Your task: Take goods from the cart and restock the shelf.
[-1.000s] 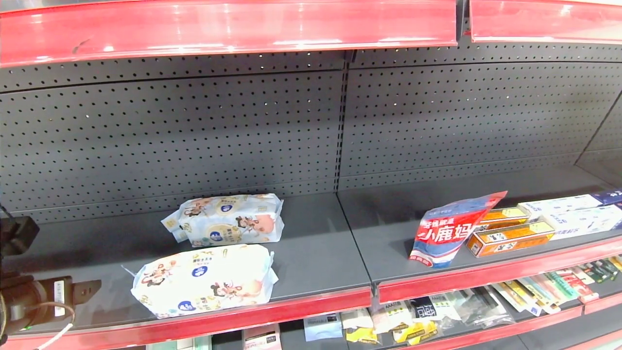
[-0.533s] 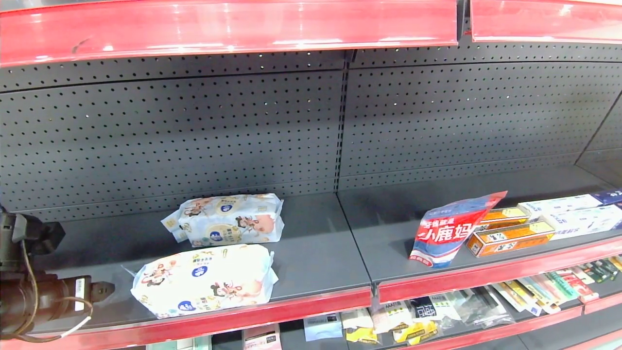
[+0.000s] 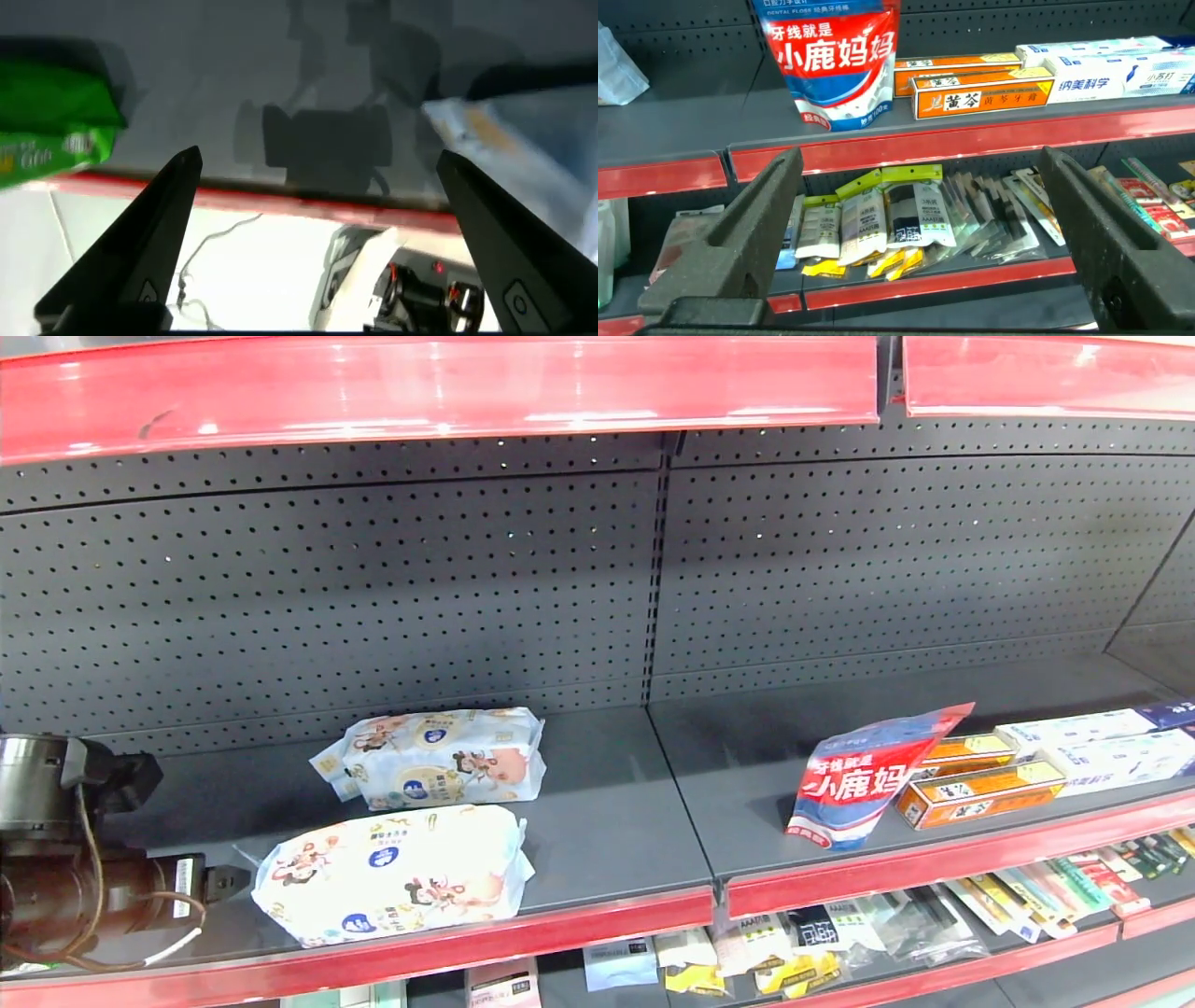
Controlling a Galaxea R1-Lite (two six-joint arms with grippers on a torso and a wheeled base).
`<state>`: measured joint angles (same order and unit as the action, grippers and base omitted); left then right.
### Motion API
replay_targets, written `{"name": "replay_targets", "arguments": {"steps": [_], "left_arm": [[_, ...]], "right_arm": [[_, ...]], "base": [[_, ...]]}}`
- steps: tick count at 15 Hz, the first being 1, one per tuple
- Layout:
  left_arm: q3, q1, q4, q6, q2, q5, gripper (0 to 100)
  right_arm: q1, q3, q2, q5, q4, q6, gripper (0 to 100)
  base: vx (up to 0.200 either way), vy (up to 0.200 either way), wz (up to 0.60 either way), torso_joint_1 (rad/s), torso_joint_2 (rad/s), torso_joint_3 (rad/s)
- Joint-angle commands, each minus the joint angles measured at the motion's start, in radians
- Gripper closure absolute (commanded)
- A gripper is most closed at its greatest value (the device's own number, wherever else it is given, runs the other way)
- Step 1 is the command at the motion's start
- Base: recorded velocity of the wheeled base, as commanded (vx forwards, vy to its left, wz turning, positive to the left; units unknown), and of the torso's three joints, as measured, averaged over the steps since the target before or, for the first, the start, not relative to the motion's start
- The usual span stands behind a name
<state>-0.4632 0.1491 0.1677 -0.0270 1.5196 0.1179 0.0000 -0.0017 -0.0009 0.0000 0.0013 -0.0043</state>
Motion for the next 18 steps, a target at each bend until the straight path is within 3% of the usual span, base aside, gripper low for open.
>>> {"name": "replay_targets", "arguments": {"steps": [1,5,18], "left_arm": [[0.0,-0.003,0.01,0.001,0.022,-0.014,0],[-0.008,-0.01,0.012,0.001,0.036,-0.067,0],[-0.022,-0.066,0.033,0.001,0.053,-0.07,0]], "right_arm": [[0.0,0.0,0.001,0.0,0.0,0.0,0],[0.0,0.0,0.001,0.0,0.0,0.0,0],[0.0,0.0,0.001,0.0,-0.001,0.0,0]], "base": [[0.0,0.0,0.0,0.0,0.0,0.0],[0.0,0.0,0.0,0.0,0.0,0.0],[0.0,0.0,0.0,0.0,0.0,0.0]]}}
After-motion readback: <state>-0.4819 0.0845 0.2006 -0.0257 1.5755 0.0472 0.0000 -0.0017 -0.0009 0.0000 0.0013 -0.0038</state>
